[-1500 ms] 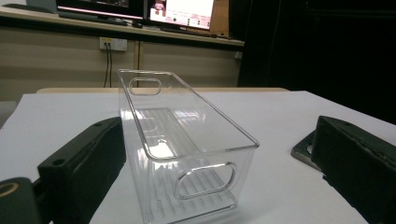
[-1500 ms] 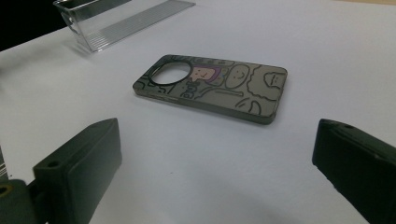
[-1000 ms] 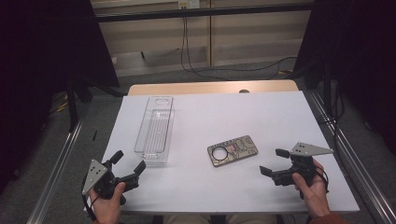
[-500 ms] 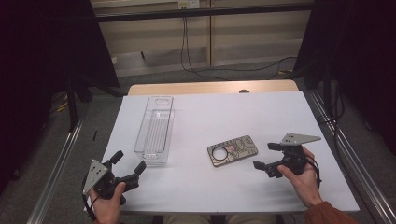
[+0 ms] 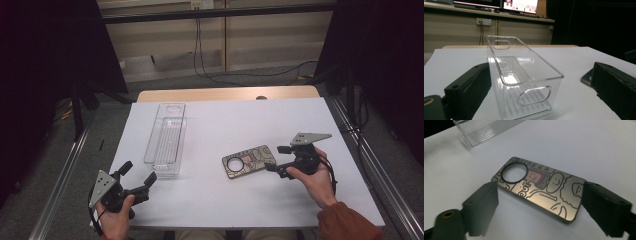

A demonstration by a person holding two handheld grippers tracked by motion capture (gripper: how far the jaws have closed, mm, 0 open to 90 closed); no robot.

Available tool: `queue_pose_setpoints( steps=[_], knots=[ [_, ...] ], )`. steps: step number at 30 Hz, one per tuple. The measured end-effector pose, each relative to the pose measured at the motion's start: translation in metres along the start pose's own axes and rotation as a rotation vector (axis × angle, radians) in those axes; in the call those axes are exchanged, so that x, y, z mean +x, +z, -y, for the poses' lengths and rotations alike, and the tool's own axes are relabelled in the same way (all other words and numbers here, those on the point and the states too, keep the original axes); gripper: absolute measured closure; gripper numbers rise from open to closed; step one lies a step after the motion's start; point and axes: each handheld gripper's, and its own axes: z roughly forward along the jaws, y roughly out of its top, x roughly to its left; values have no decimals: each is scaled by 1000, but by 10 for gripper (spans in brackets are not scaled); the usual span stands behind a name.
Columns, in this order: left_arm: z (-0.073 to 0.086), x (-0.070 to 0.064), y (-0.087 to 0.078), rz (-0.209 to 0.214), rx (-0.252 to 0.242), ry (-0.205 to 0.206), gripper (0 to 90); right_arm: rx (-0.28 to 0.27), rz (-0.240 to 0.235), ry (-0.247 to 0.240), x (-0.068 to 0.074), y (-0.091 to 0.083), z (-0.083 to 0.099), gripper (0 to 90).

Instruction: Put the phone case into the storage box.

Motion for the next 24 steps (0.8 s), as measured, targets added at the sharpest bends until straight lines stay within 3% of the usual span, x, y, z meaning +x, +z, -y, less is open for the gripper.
queue_pose_setpoints(
  steps=[7,16,24],
  knots=[
    [0,0,0,0,-1,-2,33,29,12,1,-7,13,-15,173],
    [0,0,0,7,-1,-5,33,46,-4,-17,-14,23,-30,444],
    [0,1,0,11,2,-2,33,84,-1,-22,-22,33,-42,629]
  ],
)
